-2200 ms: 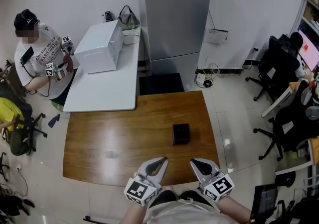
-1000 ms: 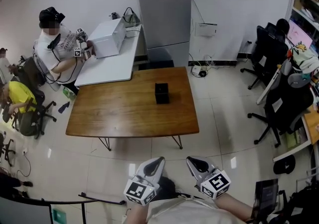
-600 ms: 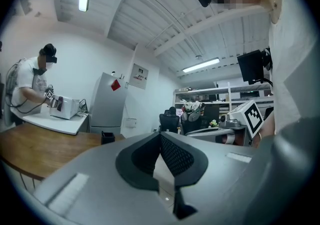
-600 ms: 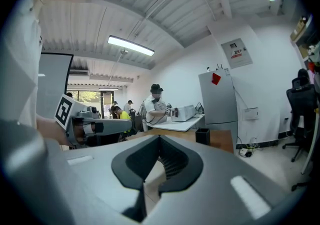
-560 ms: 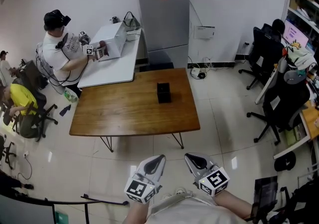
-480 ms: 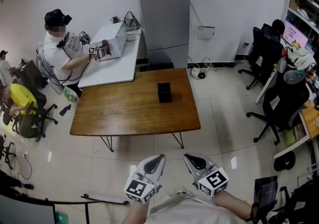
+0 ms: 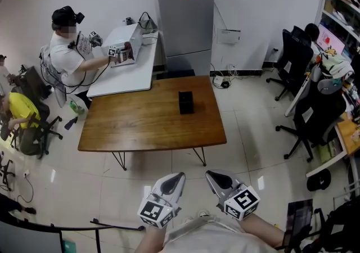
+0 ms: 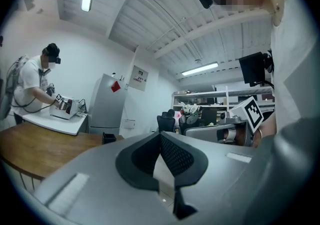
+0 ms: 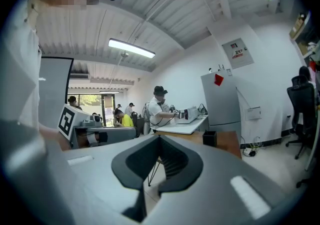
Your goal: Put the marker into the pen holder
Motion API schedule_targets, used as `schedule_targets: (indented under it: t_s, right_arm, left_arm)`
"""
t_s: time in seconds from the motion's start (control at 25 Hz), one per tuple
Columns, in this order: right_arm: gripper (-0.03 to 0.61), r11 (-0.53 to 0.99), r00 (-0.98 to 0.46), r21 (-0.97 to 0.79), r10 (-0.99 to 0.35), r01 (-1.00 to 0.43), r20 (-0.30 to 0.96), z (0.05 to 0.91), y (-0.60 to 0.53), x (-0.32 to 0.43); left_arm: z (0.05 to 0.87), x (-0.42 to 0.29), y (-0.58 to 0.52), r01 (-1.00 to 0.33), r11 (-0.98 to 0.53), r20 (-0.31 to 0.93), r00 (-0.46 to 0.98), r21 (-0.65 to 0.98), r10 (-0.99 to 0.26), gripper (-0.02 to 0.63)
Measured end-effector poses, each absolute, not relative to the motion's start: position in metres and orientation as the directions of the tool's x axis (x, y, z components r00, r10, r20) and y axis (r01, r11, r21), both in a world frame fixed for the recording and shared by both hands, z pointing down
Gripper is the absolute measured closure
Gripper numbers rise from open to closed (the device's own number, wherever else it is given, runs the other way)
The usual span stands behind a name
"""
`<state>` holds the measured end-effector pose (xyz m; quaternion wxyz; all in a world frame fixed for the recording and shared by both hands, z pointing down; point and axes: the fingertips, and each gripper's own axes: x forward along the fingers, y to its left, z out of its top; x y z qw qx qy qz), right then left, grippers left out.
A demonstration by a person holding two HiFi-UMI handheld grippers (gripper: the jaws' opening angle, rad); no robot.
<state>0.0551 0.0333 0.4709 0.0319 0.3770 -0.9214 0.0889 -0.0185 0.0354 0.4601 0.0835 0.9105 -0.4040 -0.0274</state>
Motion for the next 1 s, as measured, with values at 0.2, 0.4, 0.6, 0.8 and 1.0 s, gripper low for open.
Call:
schedule_targets:
  t_s: [0.2, 0.4, 0.6, 0.8, 1.0]
  right_arm:
    - [0.577, 0.702, -0.712, -0.124, -0.686, -0.702, 0.147, 0.473, 0.031, 0.050]
    - [0.577, 0.697, -0.705, -0.111, -0.694, -0.709, 0.146, 0.469, 0.029, 0.048]
    - [0.577, 0.695, -0.700, -0.085, -0.705, -0.714, 0.115, 0.456, 0.025, 0.044]
    - [0.577, 0.695, -0.700, -0.082, -0.707, -0.714, 0.102, 0.450, 0.021, 0.040]
    - [0.577, 0.697, -0.700, -0.072, -0.707, -0.714, 0.097, 0.446, 0.016, 0.035]
  left_arm:
    - [0.463, -0.023, 0.033, -0.732, -0.662, 0.019, 0.673, 0.162, -0.739, 0.597]
    - [0.459, -0.025, 0.032, -0.728, -0.666, 0.012, 0.676, 0.159, -0.736, 0.597]
    - [0.446, -0.020, 0.030, -0.716, -0.679, -0.005, 0.687, 0.164, -0.726, 0.597]
    - [0.456, -0.016, 0.027, -0.701, -0.692, 0.015, 0.704, 0.171, -0.710, 0.597]
    - [0.459, -0.015, 0.024, -0.692, -0.701, 0.020, 0.714, 0.170, -0.700, 0.597]
